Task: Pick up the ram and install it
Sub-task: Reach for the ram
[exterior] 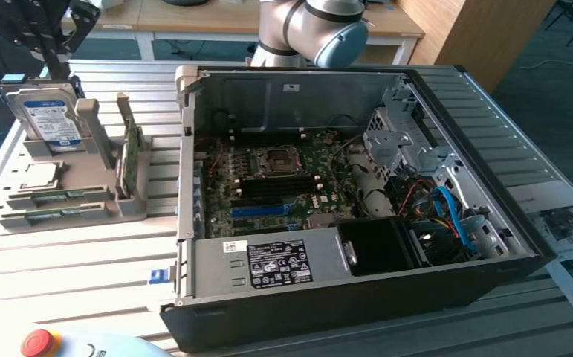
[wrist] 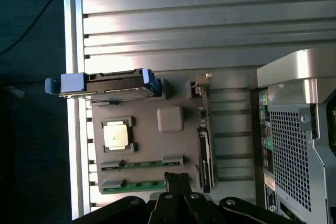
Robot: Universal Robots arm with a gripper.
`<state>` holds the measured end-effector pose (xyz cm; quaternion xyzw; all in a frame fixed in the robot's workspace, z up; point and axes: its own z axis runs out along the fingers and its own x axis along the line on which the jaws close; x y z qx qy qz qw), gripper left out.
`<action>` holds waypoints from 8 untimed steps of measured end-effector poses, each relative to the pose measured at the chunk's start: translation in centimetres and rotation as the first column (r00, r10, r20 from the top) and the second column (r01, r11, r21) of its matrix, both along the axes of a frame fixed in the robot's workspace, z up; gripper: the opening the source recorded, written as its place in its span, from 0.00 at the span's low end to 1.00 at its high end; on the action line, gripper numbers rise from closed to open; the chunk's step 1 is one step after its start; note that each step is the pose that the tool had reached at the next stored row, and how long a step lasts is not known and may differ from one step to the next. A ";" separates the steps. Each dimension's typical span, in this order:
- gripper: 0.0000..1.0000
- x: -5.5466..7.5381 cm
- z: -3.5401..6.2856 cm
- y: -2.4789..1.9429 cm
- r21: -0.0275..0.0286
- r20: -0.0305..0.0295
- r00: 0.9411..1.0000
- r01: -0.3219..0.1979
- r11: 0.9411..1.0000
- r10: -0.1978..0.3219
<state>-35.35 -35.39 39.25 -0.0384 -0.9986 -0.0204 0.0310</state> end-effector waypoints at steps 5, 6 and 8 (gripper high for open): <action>0.10 -1.4 -0.01 0.20 0.000 -0.007 1.000 0.000 1.000 0.000; 0.10 -1.7 -0.02 0.23 0.000 -0.008 1.000 0.000 1.000 0.000; 0.10 -2.2 -0.01 0.31 0.000 -0.012 1.000 0.000 1.000 0.000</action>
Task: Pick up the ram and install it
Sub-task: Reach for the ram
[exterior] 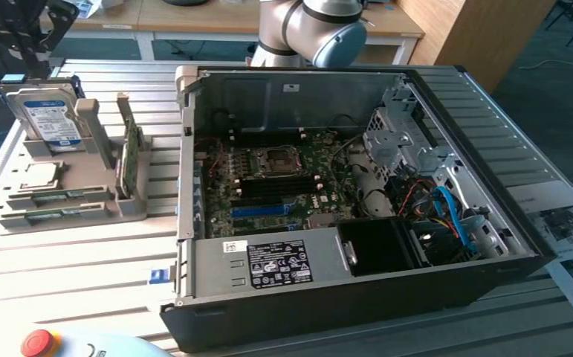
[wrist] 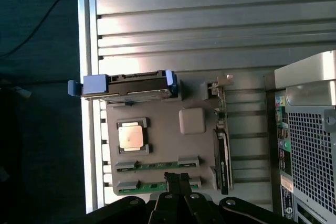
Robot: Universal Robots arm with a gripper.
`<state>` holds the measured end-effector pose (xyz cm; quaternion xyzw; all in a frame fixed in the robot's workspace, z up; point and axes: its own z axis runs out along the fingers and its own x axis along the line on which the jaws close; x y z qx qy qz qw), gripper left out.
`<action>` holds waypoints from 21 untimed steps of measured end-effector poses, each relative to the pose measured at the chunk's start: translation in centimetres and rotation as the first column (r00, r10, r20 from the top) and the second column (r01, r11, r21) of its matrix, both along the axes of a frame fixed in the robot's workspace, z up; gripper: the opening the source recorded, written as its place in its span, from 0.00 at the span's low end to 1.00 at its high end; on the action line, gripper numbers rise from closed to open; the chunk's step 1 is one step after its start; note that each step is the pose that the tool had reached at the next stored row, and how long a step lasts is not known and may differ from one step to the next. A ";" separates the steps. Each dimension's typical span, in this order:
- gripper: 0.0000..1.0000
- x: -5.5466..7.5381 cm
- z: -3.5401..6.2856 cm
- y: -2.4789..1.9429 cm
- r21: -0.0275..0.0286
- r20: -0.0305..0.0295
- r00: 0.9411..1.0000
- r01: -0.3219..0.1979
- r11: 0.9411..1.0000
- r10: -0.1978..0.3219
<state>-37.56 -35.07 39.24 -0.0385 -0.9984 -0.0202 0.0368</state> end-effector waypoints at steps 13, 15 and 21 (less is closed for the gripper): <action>0.10 -1.3 -0.01 0.12 0.000 -0.009 1.000 0.000 1.000 0.000; 0.10 -1.3 -0.01 0.12 0.000 -0.009 1.000 0.000 1.000 0.000; 0.10 -1.3 -0.01 0.13 -0.002 -0.008 1.000 -0.016 1.000 0.016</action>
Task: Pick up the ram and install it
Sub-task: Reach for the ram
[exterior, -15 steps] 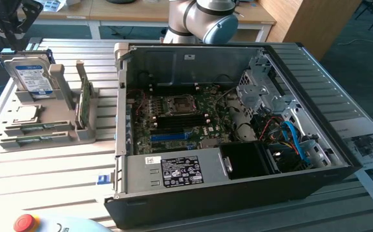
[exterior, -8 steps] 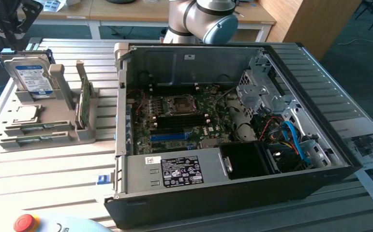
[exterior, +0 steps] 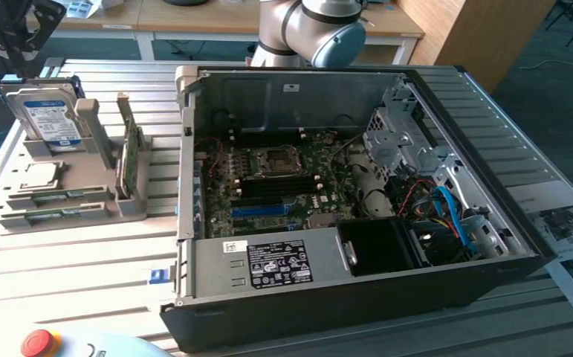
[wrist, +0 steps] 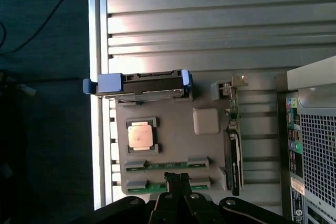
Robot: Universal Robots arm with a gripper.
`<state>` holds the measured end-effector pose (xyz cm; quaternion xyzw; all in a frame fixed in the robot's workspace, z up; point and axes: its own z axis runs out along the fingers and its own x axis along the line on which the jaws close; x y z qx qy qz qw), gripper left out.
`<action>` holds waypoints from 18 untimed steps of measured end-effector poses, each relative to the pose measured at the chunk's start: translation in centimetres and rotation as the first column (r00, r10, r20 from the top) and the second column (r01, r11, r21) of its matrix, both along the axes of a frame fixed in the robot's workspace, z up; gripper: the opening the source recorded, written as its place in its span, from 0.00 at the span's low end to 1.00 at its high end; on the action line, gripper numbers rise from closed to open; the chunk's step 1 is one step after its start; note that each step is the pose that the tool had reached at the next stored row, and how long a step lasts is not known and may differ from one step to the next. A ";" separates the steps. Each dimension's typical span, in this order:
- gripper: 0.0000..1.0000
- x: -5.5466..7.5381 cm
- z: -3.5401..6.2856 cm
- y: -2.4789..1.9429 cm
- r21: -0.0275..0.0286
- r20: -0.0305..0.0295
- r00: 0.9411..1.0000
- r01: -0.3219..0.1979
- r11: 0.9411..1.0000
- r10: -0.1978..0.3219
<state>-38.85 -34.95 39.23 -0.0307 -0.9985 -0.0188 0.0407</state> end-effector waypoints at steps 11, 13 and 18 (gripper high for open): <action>0.10 0.0 -0.07 -0.02 -0.004 0.010 0.999 -0.036 0.999 0.036; 0.10 0.0 -0.10 -0.03 -0.004 0.011 0.999 -0.037 0.999 0.037; 0.10 0.0 -0.11 -0.03 -0.004 0.013 0.999 -0.039 0.999 0.039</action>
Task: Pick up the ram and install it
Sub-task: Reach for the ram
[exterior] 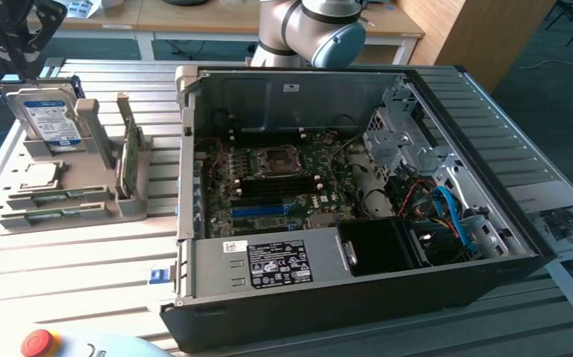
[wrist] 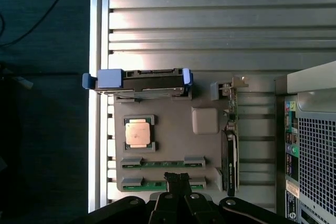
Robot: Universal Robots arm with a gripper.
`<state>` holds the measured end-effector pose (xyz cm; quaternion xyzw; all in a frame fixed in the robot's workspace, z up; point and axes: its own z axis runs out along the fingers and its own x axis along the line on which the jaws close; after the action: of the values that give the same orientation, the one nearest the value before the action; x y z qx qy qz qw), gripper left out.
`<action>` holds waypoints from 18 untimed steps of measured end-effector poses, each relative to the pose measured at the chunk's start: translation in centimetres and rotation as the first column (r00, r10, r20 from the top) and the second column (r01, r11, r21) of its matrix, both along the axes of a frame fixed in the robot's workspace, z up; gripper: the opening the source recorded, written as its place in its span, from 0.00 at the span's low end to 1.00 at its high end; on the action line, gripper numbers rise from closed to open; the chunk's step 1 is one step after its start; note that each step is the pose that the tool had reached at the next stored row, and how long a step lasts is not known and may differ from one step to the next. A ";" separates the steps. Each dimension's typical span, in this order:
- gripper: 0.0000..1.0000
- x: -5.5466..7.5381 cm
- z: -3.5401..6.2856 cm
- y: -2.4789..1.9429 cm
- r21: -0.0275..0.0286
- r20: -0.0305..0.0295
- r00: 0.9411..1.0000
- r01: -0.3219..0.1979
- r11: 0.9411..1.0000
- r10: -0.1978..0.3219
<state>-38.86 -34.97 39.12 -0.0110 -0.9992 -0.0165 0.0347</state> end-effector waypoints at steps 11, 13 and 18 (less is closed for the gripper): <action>0.10 -1.2 0.00 0.00 0.000 0.004 1.000 -0.005 1.000 0.005; 0.10 -1.4 0.00 0.00 0.000 0.005 1.000 -0.005 1.000 0.005; 0.10 -1.5 0.01 -0.01 0.000 0.005 1.000 -0.005 1.000 0.005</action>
<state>-40.32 -34.98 39.12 -0.0084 -0.9993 -0.0164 0.0323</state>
